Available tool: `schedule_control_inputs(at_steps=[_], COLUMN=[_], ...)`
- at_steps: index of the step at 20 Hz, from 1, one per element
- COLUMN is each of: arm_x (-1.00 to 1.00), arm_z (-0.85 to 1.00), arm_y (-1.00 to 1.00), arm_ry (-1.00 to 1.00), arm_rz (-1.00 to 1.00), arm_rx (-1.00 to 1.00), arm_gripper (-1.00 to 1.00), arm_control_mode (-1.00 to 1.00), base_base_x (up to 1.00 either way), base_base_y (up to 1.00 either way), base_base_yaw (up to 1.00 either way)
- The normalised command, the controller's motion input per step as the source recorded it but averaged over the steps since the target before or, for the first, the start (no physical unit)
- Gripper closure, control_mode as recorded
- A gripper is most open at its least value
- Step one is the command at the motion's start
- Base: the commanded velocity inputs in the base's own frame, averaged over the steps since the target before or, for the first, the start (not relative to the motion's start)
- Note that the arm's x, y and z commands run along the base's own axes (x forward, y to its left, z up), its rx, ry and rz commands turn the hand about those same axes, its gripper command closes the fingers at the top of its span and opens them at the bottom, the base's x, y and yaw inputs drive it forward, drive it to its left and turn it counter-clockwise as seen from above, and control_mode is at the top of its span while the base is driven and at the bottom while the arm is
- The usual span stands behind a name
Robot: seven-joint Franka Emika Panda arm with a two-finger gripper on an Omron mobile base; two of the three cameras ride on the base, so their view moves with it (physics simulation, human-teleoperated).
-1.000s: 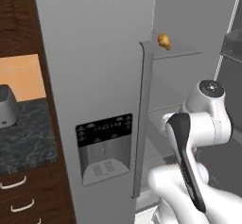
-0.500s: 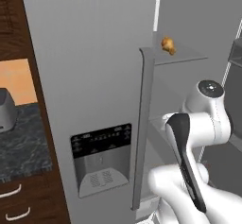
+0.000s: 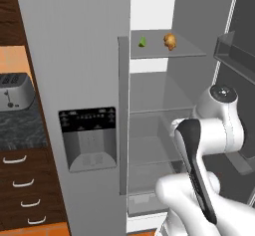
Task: Place one lemon wedge and one chicken drumstick in each tupperware on the nearby counter, to pack two identical lunches.
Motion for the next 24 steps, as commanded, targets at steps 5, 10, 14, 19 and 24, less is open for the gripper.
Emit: schedule_control_inputs(at_steps=[5, 10, 14, 19, 24], arm_x=[0.53, 0.67, 0.59, 0.55, 0.56], arm_z=[-0.02, 0.63, 0.98, 0.87, 0.75], arm_y=[-0.03, -0.18, -0.19, -0.04, 0.0], arm_ry=[-0.05, -0.31, -0.34, -0.31, -0.19], arm_rz=[0.0, 0.0, 0.0, 0.0, -0.08], arm_rx=[0.0, 0.0, 0.06, 0.05, 0.0], arm_gripper=[-1.0, -1.0, -1.0, -1.0, -1.0], arm_control_mode=[-1.0, -1.0, -1.0, -1.0, -1.0], base_base_x=[0.0, 0.0, 0.0, 0.0, 0.0], base_base_y=[0.0, 0.0, 0.0, 0.0, 0.0], base_base_yaw=[0.0, 0.0, 0.0, 0.0, 0.0])
